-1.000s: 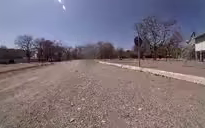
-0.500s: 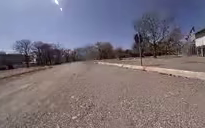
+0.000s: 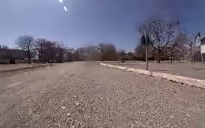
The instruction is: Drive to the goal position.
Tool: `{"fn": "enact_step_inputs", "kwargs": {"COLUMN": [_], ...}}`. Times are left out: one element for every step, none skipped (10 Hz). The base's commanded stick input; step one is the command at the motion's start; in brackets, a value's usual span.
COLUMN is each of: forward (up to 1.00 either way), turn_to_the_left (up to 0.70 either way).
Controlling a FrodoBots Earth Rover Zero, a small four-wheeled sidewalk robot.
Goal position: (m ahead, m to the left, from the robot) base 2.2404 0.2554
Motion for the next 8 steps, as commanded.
{"fn": "enact_step_inputs", "kwargs": {"forward": [1.00, 1.00, 1.00, 1.00, 1.00, 1.00, 1.00, 1.00], "turn_to_the_left": [0.00, 0.00, 0.00, 0.00, 0.00, 0.00, 0.00, 0.00]}}
